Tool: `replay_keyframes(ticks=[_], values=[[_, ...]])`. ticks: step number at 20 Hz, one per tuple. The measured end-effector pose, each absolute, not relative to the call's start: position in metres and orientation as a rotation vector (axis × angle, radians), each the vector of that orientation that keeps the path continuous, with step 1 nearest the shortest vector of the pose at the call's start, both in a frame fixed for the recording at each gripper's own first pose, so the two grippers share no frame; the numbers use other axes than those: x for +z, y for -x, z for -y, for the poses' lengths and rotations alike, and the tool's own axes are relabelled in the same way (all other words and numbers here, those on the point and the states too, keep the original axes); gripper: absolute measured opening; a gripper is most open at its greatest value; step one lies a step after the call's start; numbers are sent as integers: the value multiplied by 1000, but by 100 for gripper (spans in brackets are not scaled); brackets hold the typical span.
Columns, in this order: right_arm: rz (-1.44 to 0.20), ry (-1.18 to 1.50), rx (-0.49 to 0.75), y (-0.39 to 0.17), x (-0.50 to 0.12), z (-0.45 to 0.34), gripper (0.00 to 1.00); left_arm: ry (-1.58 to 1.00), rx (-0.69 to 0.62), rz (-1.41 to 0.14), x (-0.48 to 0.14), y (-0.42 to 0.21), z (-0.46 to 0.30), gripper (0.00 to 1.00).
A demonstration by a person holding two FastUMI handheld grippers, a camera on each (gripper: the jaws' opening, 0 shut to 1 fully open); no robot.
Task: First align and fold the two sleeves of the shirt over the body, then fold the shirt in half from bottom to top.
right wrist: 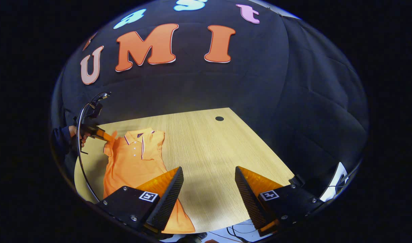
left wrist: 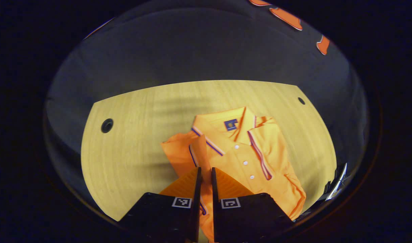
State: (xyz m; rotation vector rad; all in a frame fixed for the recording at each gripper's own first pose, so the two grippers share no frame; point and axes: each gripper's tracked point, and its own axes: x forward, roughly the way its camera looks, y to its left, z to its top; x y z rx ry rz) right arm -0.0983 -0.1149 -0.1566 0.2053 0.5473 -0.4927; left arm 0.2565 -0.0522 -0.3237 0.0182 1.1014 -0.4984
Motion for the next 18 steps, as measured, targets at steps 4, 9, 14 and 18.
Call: replay_keyframes(ticks=[4,9,14,18], values=[[-532,-205,-476,100,-153,103,94,65,-618,-1057,-305,-239,90,49],[-479,-187,-420,96,-144,93,94,12,-562,-895,-267,-224,74,98],[-409,-111,-322,92,-127,80,96,80,-455,-700,-198,-184,51,98],[-343,-90,-228,98,-112,62,97,120,-376,-572,-150,-137,32,98]])
